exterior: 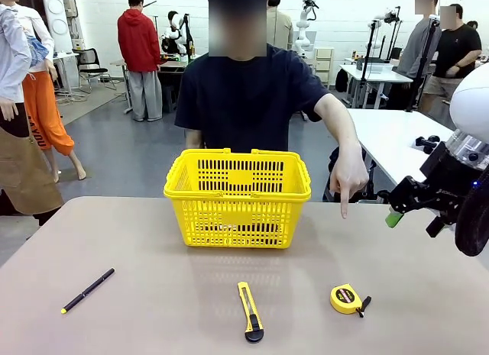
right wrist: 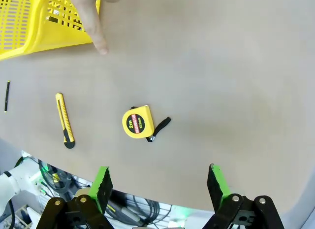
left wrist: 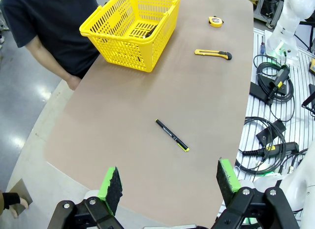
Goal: Place the items the person wants into the basket.
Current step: Pick up the item the person points to and place it in the Market Basket.
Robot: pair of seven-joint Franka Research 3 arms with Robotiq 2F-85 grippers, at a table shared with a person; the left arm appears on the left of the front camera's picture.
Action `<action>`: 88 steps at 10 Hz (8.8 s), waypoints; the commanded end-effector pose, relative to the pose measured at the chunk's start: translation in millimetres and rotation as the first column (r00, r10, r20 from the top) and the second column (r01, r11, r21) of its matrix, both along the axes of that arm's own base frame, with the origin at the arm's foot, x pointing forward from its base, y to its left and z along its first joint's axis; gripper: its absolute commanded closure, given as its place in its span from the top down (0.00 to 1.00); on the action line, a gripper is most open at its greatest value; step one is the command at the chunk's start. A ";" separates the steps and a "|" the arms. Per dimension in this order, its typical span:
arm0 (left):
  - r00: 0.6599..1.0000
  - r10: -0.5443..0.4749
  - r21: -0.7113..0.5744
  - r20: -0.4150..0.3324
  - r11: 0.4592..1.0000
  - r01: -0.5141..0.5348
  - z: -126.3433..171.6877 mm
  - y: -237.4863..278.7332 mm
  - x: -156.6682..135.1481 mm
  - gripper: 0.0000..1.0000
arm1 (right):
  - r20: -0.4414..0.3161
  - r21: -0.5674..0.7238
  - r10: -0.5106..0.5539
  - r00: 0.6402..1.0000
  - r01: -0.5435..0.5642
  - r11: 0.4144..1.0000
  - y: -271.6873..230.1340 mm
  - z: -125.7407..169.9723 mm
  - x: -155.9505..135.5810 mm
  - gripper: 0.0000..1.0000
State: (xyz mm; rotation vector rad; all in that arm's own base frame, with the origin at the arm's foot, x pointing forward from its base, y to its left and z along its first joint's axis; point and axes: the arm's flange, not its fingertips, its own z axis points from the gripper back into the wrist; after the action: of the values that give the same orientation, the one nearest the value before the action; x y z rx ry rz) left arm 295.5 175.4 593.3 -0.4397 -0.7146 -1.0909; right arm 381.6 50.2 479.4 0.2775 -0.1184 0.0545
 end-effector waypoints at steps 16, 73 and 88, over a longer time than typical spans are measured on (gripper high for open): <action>1.000 -0.015 -0.016 0.019 1.000 0.015 0.3 1.0 -0.4 1.00 | 0.017 -0.370 0.142 0.990 -0.126 0.921 152.6 -156.3 -8.2 1.00; 1.000 -0.015 -0.016 0.019 1.000 0.015 0.3 1.0 -0.4 1.00 | 0.021 -0.317 0.643 0.765 -0.605 0.730 322.2 -12.7 234.0 0.63; 1.000 -0.015 -0.016 0.019 1.000 0.015 0.3 1.0 -0.4 1.00 | -0.120 -0.269 0.696 0.707 -0.699 0.663 344.2 -73.5 228.7 1.00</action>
State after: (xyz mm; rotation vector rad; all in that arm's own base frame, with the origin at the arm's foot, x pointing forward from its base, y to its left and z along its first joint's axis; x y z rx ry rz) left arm 295.7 174.9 593.6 -0.4402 -0.7155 -1.0914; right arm 600.5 391.9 402.4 -0.0043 0.0149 0.8228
